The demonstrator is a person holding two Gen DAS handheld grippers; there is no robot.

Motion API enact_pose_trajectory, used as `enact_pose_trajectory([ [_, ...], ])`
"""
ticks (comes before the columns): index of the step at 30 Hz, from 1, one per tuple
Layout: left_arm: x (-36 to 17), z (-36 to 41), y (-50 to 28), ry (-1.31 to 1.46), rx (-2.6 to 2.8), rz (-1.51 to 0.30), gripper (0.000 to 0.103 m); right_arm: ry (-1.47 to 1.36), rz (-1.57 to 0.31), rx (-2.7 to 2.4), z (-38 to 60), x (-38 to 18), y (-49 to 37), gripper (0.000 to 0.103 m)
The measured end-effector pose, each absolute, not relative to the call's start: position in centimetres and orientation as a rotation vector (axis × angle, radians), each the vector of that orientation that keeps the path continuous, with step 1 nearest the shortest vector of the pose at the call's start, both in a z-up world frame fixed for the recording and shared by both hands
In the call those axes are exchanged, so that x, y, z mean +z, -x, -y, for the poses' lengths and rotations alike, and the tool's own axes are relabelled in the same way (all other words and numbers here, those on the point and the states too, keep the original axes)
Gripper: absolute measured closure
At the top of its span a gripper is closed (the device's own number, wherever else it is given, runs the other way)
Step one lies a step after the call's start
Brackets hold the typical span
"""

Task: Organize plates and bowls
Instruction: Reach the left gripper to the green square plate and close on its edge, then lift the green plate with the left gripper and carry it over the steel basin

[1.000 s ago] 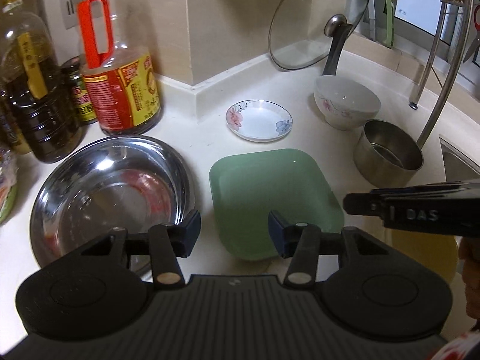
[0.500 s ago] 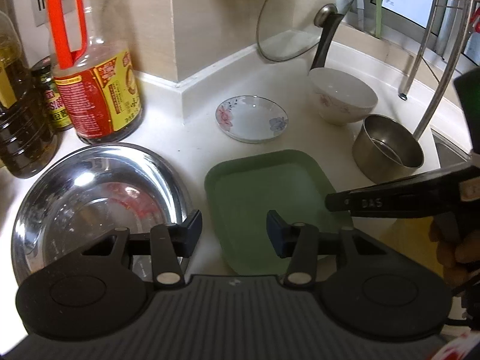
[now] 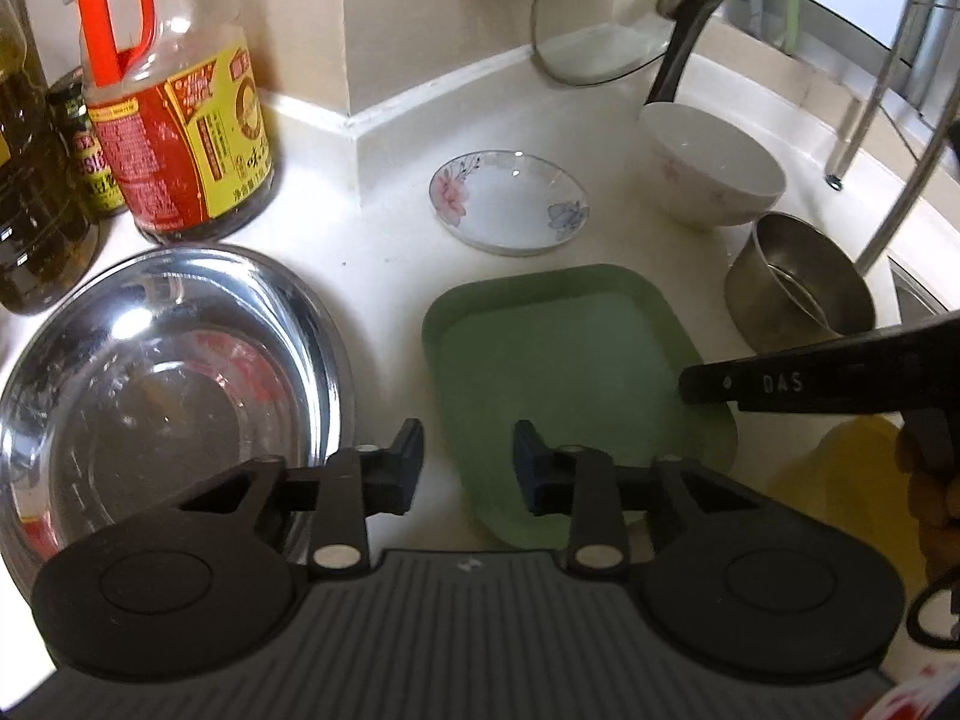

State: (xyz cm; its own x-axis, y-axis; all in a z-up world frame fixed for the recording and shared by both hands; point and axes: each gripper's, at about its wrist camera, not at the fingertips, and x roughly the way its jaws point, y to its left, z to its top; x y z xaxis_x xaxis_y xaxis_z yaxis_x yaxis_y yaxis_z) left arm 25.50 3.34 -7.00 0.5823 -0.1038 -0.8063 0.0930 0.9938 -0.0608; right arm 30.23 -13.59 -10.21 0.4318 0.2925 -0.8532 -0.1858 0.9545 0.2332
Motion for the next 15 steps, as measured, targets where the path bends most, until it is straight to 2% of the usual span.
enact_pose_trajectory([
  [9,-8.1,-2.9,-26.7,0.018,-0.032,-0.980,0.083,-0.093,-1.091,0.341,13.7,-10.2,-30.7,0.097],
  [15,-8.5,-2.9,-26.9,0.030,-0.019,-0.977,0.094,-0.094,-1.090,0.353,13.9,-10.2,-30.8,0.097],
])
